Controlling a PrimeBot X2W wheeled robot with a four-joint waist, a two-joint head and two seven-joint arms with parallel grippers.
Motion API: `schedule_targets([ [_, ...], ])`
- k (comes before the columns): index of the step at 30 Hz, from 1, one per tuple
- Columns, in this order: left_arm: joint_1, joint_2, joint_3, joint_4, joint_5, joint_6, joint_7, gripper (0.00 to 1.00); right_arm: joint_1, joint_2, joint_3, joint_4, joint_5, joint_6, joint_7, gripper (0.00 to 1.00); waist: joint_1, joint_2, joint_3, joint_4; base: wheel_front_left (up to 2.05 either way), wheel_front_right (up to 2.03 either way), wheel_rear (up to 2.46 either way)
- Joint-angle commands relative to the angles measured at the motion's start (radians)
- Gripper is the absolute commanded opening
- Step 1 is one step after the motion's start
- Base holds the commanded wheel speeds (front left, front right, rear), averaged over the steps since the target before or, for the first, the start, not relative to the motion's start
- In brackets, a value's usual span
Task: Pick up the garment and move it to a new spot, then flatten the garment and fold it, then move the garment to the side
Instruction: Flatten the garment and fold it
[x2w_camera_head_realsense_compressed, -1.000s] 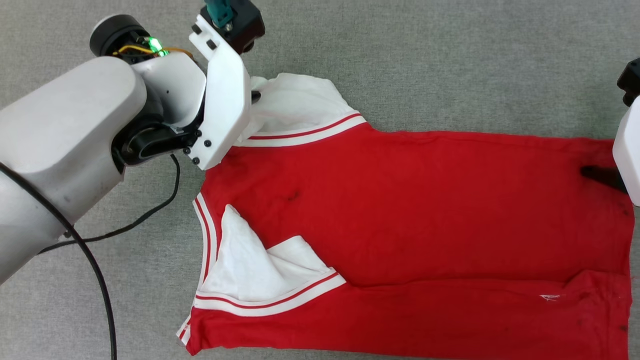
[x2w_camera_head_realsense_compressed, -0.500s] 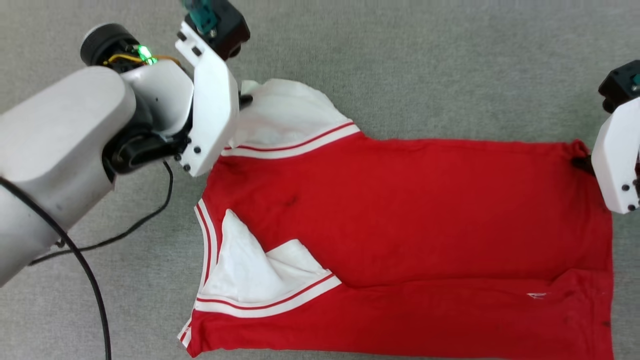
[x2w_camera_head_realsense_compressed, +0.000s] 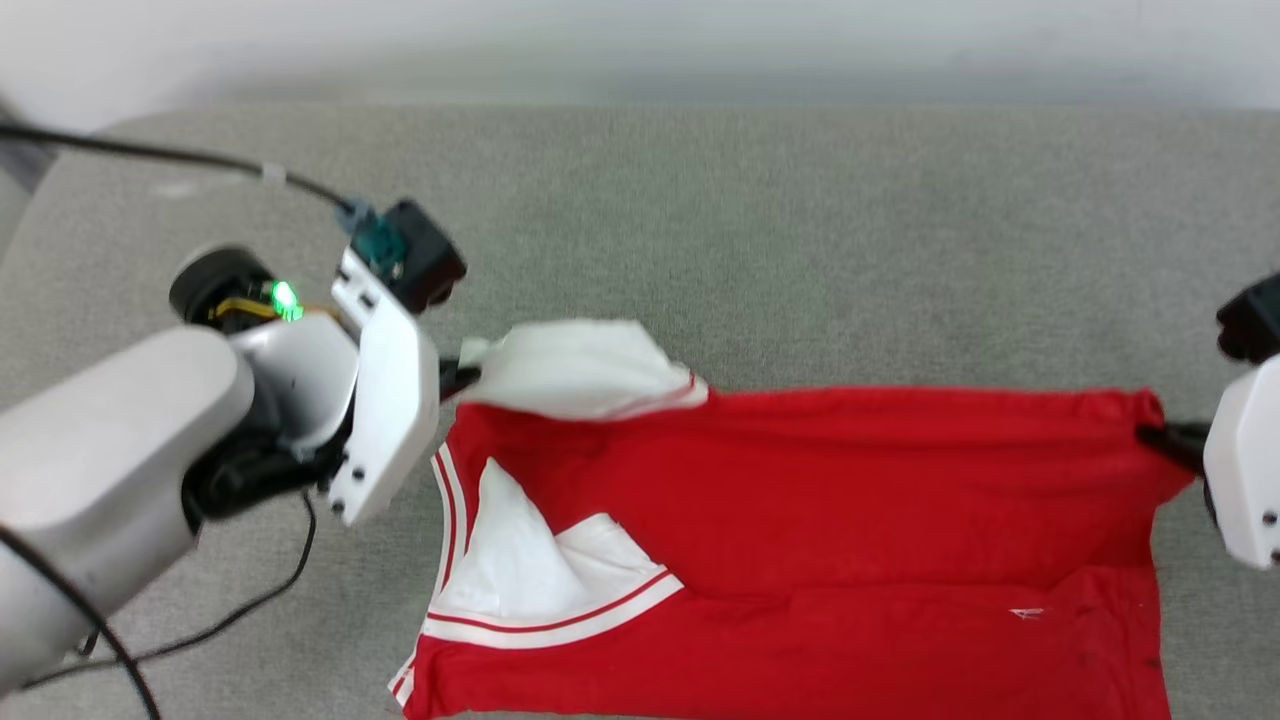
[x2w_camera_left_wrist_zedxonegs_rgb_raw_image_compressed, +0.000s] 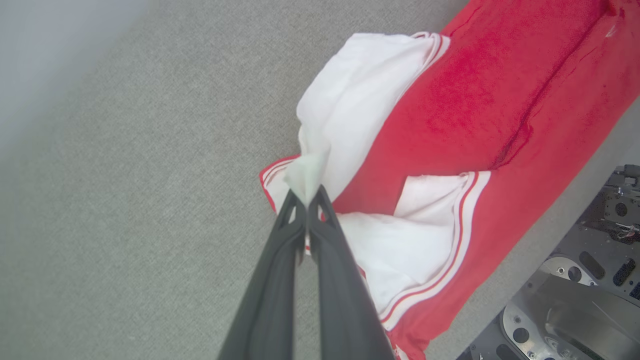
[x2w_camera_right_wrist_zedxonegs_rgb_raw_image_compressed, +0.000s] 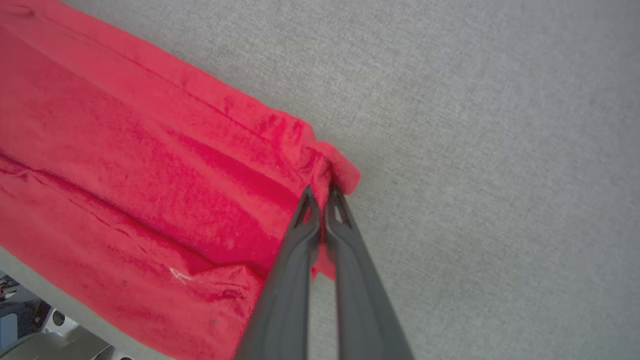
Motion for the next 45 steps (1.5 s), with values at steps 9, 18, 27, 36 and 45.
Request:
schedule_targets([
  [9,0.234,0.07,0.001,-0.1,0.009,0.041,-0.013,0.0,0.2,-0.025,-0.009,-0.038,0.027,0.0,-0.06,0.0,0.0001,0.0,-0.085,-0.005,0.0,0.0,0.0],
  [18,0.465,0.047,0.002,-0.089,0.045,0.078,-0.016,0.0,0.329,0.048,0.029,-0.004,-0.033,0.0,-0.079,0.0,0.0001,0.0,-0.068,-0.018,0.0,0.0,0.0],
  [27,0.495,-0.007,0.027,0.003,0.066,0.081,-0.118,1.0,0.307,0.094,-0.002,0.032,-0.057,-0.001,-0.135,1.0,0.0001,0.0,-0.069,-0.028,0.0,0.0,0.0],
  [36,0.514,0.043,0.122,-0.079,0.15,0.207,-0.358,1.0,0.333,0.056,-0.144,-0.082,-0.047,-0.001,-0.235,1.0,0.0001,0.0,-0.11,-0.037,0.0,0.0,0.0],
  [45,0.575,0.012,0.217,-0.107,0.228,0.411,-0.635,1.0,0.443,0.093,-0.381,-0.062,-0.005,-0.001,-0.239,1.0,0.0001,0.0,-0.107,-0.024,0.0,0.0,0.0],
])
